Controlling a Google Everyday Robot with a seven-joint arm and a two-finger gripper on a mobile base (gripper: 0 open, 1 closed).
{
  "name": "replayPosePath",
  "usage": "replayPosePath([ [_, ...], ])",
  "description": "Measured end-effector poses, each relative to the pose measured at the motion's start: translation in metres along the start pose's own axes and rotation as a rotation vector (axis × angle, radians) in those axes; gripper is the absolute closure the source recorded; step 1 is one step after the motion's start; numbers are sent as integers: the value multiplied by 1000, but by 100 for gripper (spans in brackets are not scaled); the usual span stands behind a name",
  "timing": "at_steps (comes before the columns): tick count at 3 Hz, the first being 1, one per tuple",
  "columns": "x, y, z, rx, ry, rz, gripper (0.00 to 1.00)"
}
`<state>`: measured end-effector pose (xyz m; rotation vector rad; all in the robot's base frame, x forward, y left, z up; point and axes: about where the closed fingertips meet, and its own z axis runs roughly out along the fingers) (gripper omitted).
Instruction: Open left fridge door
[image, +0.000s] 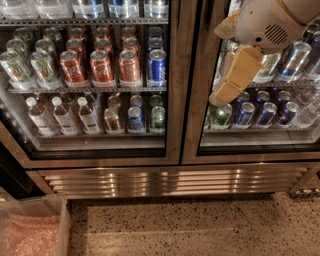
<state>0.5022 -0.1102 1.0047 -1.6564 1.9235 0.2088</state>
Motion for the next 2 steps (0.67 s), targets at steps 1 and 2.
replayPosePath([
  [1, -43, -3, 23, -29, -55, -79, 0],
  [2, -42, -5, 25, -29, -46, -77, 0],
])
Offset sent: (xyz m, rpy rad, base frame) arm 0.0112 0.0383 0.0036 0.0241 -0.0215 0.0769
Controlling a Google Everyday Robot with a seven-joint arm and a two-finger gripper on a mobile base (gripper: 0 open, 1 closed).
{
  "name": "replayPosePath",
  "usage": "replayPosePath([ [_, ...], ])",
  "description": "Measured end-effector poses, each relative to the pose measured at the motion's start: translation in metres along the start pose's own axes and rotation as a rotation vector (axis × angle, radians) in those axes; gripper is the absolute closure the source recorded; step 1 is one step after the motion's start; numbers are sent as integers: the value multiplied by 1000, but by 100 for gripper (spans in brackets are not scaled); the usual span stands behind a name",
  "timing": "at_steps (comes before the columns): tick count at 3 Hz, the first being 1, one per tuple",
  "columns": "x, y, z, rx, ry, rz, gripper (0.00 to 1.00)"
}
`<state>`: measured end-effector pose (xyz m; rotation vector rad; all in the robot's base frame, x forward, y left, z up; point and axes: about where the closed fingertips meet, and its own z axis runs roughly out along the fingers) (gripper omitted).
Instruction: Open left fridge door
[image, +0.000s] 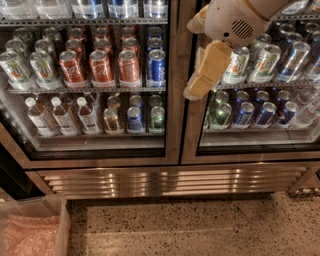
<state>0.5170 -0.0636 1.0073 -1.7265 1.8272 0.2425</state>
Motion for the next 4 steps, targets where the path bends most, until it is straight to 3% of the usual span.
replayPosePath([
  [2, -8, -33, -5, 63, 32, -31, 0],
  [3, -8, -33, -5, 63, 32, -31, 0],
  [4, 10, -34, -15, 90, 92, 18, 0],
])
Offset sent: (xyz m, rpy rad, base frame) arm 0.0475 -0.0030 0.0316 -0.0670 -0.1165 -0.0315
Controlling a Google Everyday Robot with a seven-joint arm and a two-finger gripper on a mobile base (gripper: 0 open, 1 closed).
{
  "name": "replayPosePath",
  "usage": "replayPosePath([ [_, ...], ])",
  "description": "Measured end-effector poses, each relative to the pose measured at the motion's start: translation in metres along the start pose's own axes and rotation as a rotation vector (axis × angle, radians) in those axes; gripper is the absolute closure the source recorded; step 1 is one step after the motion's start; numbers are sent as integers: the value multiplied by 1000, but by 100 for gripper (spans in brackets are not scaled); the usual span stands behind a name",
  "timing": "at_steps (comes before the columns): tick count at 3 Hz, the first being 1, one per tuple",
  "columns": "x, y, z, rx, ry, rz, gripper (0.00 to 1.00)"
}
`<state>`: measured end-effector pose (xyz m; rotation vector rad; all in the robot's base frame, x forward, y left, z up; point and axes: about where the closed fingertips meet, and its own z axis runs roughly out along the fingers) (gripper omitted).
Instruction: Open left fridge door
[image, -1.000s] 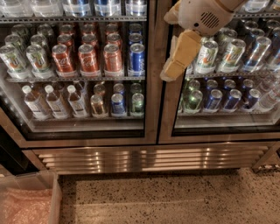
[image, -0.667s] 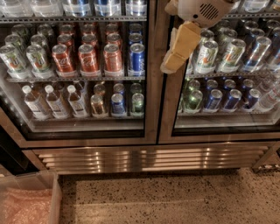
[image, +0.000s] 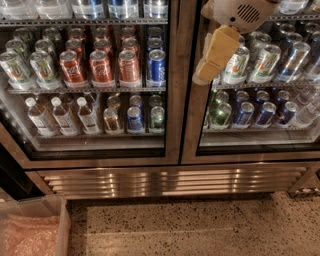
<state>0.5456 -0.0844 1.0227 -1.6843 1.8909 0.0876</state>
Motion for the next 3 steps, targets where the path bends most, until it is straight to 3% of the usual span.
replayPosePath([
  [1, 14, -7, -11, 45, 55, 36, 0],
  [3, 9, -6, -7, 34, 41, 19, 0],
])
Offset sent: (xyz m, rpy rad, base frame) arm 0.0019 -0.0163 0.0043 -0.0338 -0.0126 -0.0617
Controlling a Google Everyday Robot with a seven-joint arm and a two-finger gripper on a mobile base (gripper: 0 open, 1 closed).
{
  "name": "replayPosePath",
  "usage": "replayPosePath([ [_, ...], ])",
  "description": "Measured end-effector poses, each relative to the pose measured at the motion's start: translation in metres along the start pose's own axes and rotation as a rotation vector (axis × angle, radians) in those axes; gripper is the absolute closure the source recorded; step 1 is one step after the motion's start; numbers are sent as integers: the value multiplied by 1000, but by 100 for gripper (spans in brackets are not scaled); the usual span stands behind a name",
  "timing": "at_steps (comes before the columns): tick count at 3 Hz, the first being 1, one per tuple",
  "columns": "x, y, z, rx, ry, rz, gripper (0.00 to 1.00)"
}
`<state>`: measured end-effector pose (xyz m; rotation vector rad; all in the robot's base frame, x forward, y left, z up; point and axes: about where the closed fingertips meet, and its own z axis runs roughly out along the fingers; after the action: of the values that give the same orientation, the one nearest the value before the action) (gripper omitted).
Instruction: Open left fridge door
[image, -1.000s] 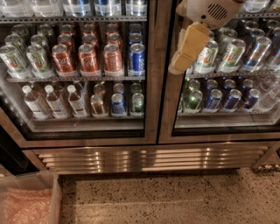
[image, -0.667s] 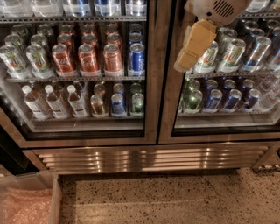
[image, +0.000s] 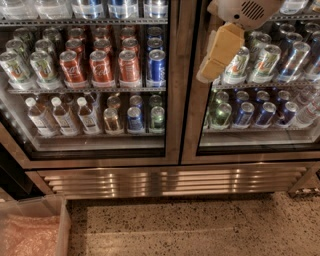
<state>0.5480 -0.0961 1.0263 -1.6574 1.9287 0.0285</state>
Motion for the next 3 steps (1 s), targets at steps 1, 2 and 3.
replayPosePath([
  [1, -16, -6, 9, -4, -9, -47, 0],
  [2, -25, -24, 21, 4, 3, -63, 0],
  [3, -26, -37, 31, 2, 13, -52, 0],
])
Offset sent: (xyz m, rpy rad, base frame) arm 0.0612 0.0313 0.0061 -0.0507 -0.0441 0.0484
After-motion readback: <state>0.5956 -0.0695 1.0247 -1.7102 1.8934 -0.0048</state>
